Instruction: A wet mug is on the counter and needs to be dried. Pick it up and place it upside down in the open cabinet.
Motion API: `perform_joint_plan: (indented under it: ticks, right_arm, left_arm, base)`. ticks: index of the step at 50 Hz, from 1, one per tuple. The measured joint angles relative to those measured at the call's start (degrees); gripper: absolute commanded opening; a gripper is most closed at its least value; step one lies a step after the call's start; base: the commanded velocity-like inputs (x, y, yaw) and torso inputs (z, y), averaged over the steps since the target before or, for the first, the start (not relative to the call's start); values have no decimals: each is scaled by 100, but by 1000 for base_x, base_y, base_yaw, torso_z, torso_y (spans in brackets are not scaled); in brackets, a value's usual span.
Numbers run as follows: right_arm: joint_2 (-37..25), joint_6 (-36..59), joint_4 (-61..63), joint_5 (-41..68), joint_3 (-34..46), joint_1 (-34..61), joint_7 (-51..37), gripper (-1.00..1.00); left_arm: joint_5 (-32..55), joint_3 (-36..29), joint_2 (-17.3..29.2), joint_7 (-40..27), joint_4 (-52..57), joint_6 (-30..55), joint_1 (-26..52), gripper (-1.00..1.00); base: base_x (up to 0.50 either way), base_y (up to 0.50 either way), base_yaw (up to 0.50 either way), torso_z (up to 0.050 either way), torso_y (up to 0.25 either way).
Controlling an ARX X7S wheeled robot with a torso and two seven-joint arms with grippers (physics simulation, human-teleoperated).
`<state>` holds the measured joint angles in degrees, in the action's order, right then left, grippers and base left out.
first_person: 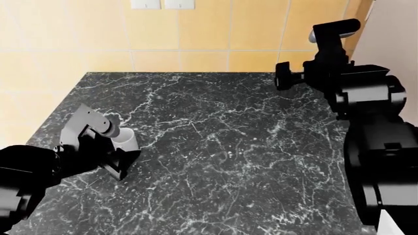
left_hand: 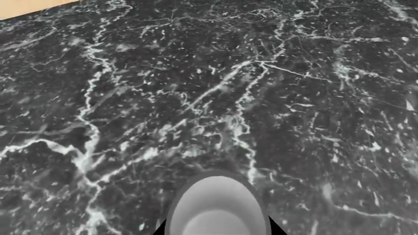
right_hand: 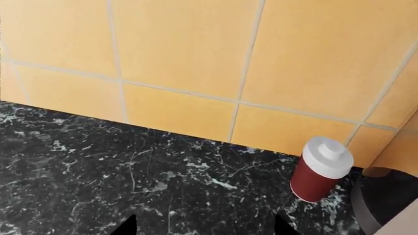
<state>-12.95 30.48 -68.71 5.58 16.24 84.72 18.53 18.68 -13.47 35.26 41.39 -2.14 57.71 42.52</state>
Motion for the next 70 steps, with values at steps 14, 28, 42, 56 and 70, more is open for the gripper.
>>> perform_joint_plan:
  ticks: [14, 28, 42, 56, 70]
  right_arm:
    - [-318, 1095, 2228, 314, -380, -646, -336, 100]
    - [-752, 2594, 5403, 821, -812, -1566, -522, 100]
    - [-994, 3791, 7128, 1240, -1085, -1762, -553, 100]
    - [-1052, 4273, 7753, 1435, -1136, -1777, -559, 100]
    - [-1020, 4593, 8077, 1623, -1244, -1784, -548, 100]
  left_arm:
    - [-57, 366, -160, -652, 1171, 494, -45, -100]
    - [-188, 511, -386, -1143, 1608, 630, 360, -100]
    - [-726, 200, -731, -1616, 898, -282, 831, -100]
    - [-1065, -80, -963, -1824, 444, -1041, 1211, -100]
    - [-1963, -493, -969, -2622, -30, -3066, 1079, -100]
  base:
    - [0, 0, 0, 0, 0]
    - [0, 0, 0, 0, 0]
    - [0, 0, 0, 0, 0]
    - [0, 0, 0, 0, 0]
    - [0, 0, 0, 0, 0]
